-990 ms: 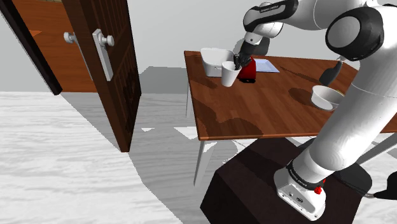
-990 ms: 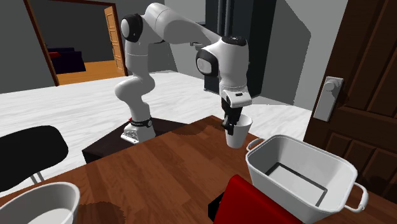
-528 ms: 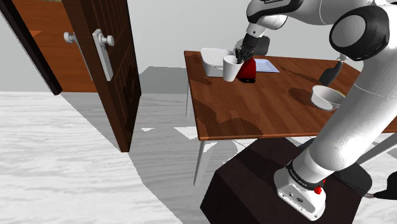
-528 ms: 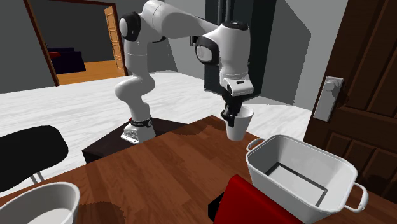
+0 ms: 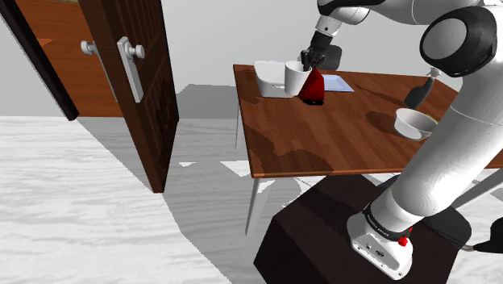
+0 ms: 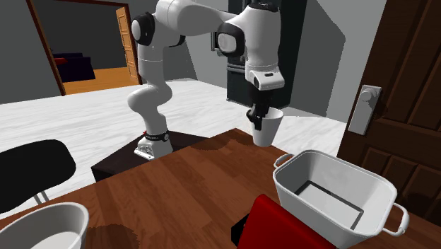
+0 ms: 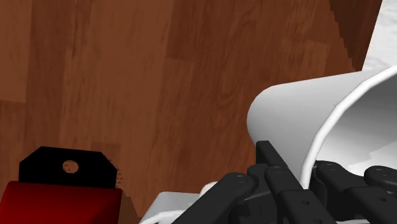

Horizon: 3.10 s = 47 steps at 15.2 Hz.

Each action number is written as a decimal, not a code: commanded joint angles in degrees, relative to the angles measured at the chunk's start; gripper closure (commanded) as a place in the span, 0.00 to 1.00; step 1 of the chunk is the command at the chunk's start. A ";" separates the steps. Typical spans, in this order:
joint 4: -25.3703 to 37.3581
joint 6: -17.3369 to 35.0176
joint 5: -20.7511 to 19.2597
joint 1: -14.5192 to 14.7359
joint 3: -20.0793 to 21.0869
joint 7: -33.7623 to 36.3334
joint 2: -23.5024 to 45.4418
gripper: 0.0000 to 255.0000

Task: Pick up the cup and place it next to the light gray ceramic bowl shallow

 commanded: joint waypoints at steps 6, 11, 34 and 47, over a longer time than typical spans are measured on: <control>5.25 -5.24 -0.24 -0.22 -0.12 1.03 -0.09 1.00; 4.70 -7.13 -0.89 -1.33 -1.08 -0.61 -2.22 1.00; -5.93 -10.81 -7.60 -15.19 -15.32 -27.75 -12.45 1.00; -10.94 -5.21 -7.60 -17.85 -18.28 -34.19 -10.79 1.00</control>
